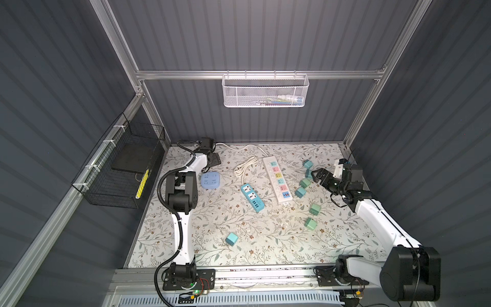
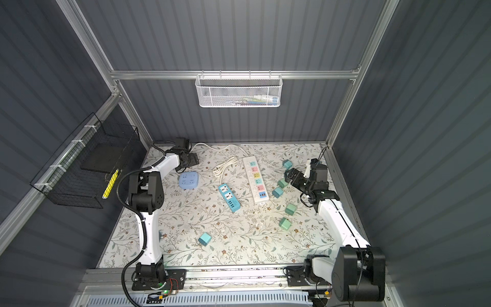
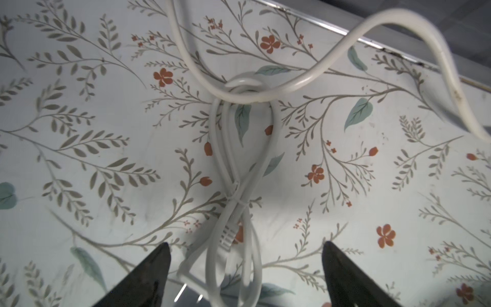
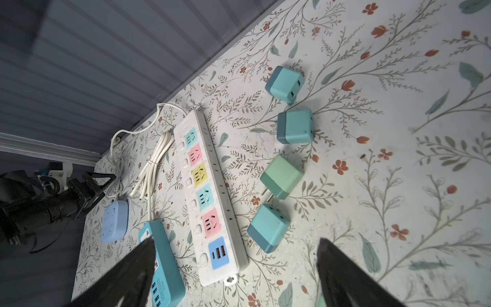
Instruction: Insert the plug
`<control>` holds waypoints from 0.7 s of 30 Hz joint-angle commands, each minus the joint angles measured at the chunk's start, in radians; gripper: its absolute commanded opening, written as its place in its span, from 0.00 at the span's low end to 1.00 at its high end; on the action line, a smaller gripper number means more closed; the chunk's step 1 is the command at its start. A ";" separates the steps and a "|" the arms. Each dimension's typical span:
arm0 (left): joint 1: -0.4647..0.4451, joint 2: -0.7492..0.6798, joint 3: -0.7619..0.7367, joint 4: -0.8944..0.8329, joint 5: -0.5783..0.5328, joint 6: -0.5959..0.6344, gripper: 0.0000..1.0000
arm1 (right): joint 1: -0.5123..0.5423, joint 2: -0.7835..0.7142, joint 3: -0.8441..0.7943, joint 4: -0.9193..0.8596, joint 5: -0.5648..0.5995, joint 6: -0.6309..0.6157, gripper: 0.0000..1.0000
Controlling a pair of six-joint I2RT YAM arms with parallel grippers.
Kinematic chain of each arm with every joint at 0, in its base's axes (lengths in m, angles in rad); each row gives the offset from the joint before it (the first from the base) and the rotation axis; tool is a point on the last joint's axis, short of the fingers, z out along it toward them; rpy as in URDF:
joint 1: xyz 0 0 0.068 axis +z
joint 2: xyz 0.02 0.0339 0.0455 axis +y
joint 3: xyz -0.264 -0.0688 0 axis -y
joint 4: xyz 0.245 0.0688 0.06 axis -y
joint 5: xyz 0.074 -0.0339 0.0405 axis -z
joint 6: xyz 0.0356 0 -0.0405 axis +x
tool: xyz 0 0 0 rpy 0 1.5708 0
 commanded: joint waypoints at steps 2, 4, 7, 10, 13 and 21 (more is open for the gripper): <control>-0.008 0.027 0.012 -0.010 0.057 0.057 0.80 | 0.016 -0.042 0.025 -0.061 0.026 -0.019 0.94; -0.025 0.010 -0.037 0.020 0.053 0.080 0.77 | 0.022 -0.052 0.020 -0.066 0.032 -0.016 0.94; -0.062 -0.014 -0.084 0.028 0.021 0.117 0.74 | 0.021 -0.062 0.020 -0.077 0.029 -0.017 0.94; -0.084 -0.052 -0.142 0.024 0.005 0.123 0.68 | 0.023 -0.064 0.029 -0.090 0.022 -0.023 0.94; -0.114 -0.128 -0.260 0.060 -0.021 0.128 0.65 | 0.024 -0.072 0.037 -0.101 0.012 -0.022 0.94; -0.187 -0.367 -0.600 0.140 -0.057 0.085 0.61 | 0.030 -0.077 0.097 -0.154 -0.007 -0.034 0.94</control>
